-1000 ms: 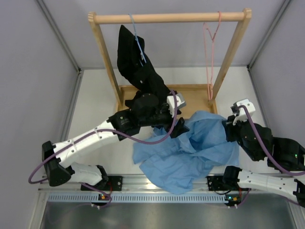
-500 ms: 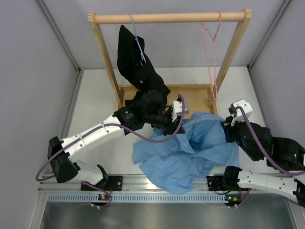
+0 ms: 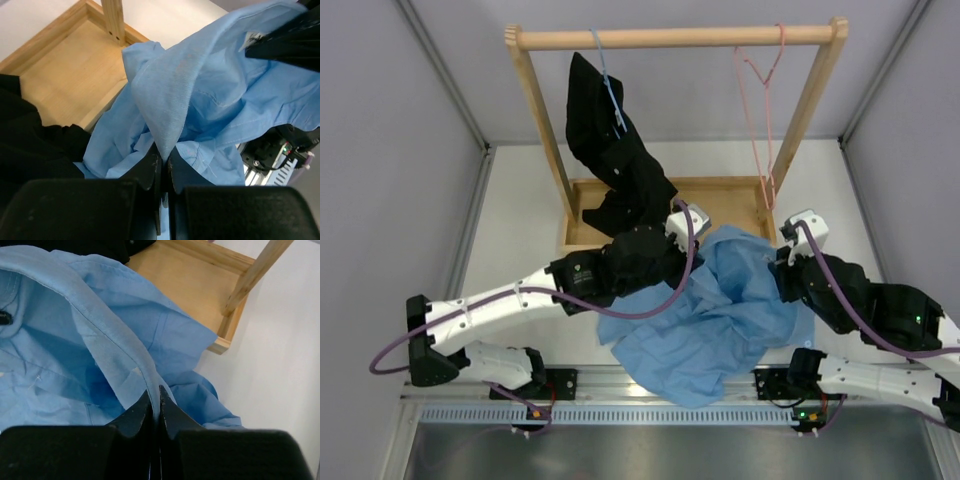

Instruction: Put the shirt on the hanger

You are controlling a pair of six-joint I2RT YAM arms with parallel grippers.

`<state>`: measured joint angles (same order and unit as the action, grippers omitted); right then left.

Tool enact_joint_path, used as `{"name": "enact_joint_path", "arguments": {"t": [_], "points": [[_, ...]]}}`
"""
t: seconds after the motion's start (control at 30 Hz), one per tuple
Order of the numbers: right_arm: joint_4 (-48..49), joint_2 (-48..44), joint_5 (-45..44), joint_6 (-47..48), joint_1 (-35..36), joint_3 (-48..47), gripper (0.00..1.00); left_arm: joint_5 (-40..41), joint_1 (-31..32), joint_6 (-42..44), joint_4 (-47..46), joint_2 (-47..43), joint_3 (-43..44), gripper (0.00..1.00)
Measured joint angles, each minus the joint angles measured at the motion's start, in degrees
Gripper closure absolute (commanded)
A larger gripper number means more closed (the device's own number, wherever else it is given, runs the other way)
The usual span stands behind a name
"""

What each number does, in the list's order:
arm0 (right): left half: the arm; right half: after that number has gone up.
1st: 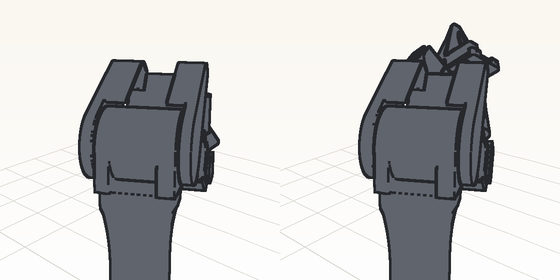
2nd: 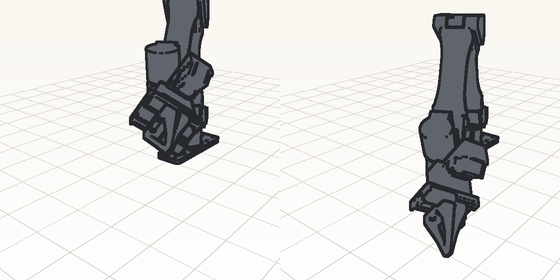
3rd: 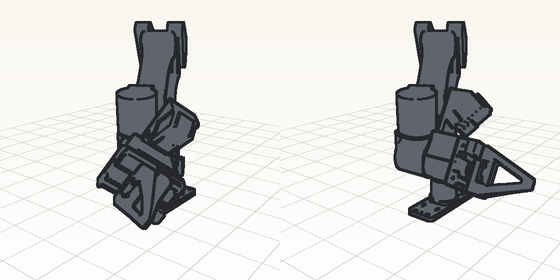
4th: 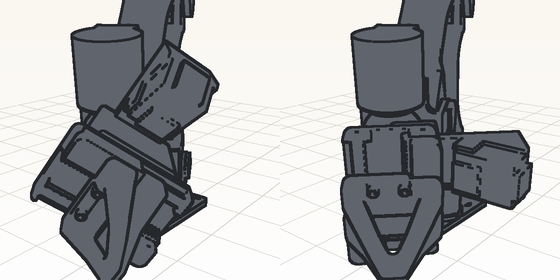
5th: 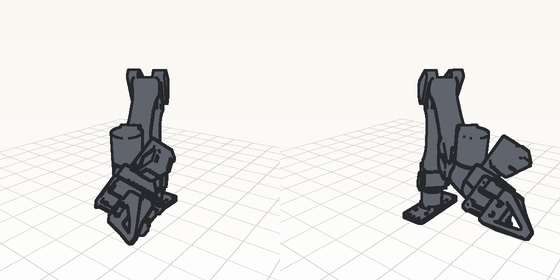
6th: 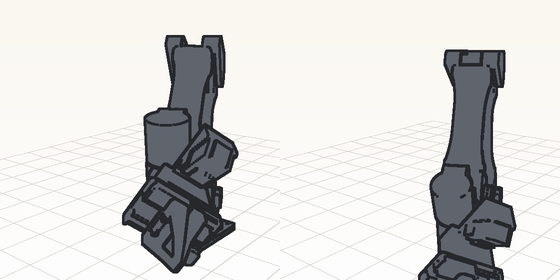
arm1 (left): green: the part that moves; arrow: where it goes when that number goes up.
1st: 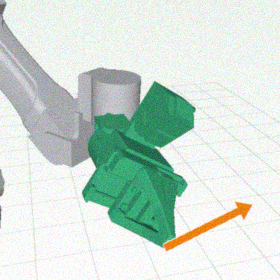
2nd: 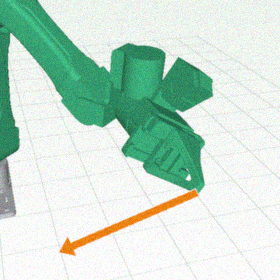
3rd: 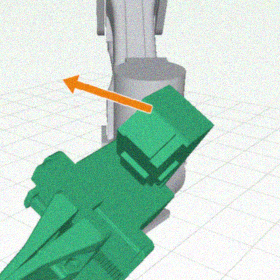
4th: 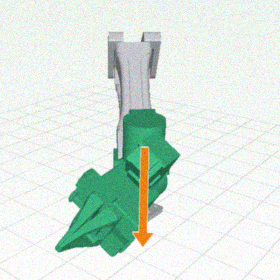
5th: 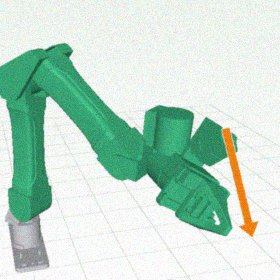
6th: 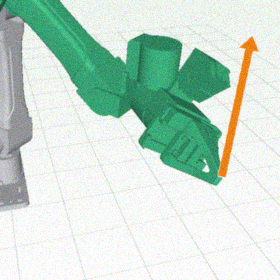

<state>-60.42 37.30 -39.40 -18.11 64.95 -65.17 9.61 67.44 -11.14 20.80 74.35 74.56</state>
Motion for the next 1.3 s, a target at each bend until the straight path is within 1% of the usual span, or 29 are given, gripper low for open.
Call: {"name": "enact_joint_path", "arguments": {"t": [0.03,0.07,0.1,0.13,0.17,0.23,0.27,0.33,0.43,0.47,0.57,0.6,0.63,0.7,0.73,0.77,0.83,0.93,0.97,1.0,1.03,1.13,1.17,1.23,1.27,1.3], "points": [[0.0,0.3,0.6,-0.1,0.0,0.0,0.92,3.4,2.0,-0.9,0.0,-0.5,-0.4,1.0],[0.0,0.7,1.3,-0.2,0.0,0.0,0.85,6.4,3.6,-1.6,0.0,-0.8,-0.6,1.0],[0.1,1.0,1.9,-0.4,0.0,0.0,0.8,8.7,4.7,-2.3,-0.1,-0.8,-0.8,1.0],[0.0,1.2,2.4,-0.6,0.0,-0.1,0.71,10.8,5.1,-2.9,-0.1,-0.7,-1.1,1.0],[0.1,1.4,2.7,-0.9,0.0,-0.2,0.56,12.3,5.1,-3.3,0.0,-0.7,-1.3,1.0],[-0.2,1.4,3.3,-0.8,0.0,-1.0,0.53,15.1,4.8,-4.0,0.4,0.1,-1.4,1.0],[-0.3,1.3,3.6,-0.5,0.0,-2.1,0.49,15.6,4.5,-4.0,0.4,0.6,-1.4,1.0],[-0.4,1.3,3.9,-0.2,0.0,-5.1,0.45,15.7,4.2,-4.0,0.6,1.8,-1.2,1.0],[-0.3,1.5,3.5,0.8,0.0,-11.2,0.32,14.6,3.1,-4.2,0.8,3.5,-1.1,1.0],[-0.2,1.9,2.8,1.2,0.0,-13.4,0.27,14.1,2.5,-4.4,0.8,3.9,-1.1,1.0],[-0.2,5.0,-2.8,3.6,0.0,-19.9,0.2,13.3,1.0,-5.6,0.8,4.3,-1.1,1.0],[-0.4,7.0,-5.1,4.7,-0.3,-22.4,0.19,13.2,0.7,-6.0,0.7,4.3,-1.1,1.0],[-0.2,9.6,-6.8,5.9,-1.0,-25.0,0.19,12.8,0.5,-6.4,0.7,4.3,-1.1,1.0],[-0.4,14.9,-7.4,8.7,-3.9,-30.7,0.16,12.0,0.5,-6.9,0.7,4.6,-1.0,1.0],[-0.1,17.7,-6.4,10.1,-6.9,-33.9,0.12,11.6,0.5,-7.1,0.7,4.8,-1.0,1.0],[0.1,20.3,-4.8,11.6,-10.5,-36.9,0.11,11.2,0.5,-7.4,0.7,5.0,-1.0,1.0],[0.6,25.1,0.2,14.4,-18.3,-42.0,0.1,10.8,0.5,-8.1,0.7,5.3,-1.0,1.0],[0.6,30.0,7.7,16.2,-25.7,-45.4,0.13,10.8,0.5,-9.0,0.5,5.4,-1.1,1.0],[0.6,31.4,10.9,16.7,-27.7,-46.0,0.17,10.8,0.5,-9.4,0.3,5.4,-1.1,1.0],[0.7,32.6,13.7,16.9,-29.5,-46.2,0.19,10.8,0.5,-9.6,0.2,5.4,-1.1,1.0],[0.7,34.1,16.1,17.1,-31.7,-46.2,0.26,10.8,0.5,-9.8,0.2,5.4,-1.1,1.0],[0.7,38.3,23.6,17.8,-37.2,-46.2,0.36,10.1,0.5,-9.8,0.1,5.2,-1.2,1.0],[0.7,39.2,25.5,17.9,-38.4,-46.2,0.43,9.9,0.5,-9.8,-0.2,4.9,-1.4,1.0],[0.7,40.9,29.2,18.2,-40.6,-46.2,0.49,9.8,0.6,-9.8,-0.4,4.1,-2.2,1.0],[0.7,41.4,30.7,18.3,-41.2,-46.2,0.54,9.7,0.6,-9.8,-0.6,3.6,-2.7,1.0],[0.7,41.7,31.8,18.4,-41.6,-46.2,0.56,9.7,0.6,-9.8,-0.6,3.2,-3.0,1.0]]}}
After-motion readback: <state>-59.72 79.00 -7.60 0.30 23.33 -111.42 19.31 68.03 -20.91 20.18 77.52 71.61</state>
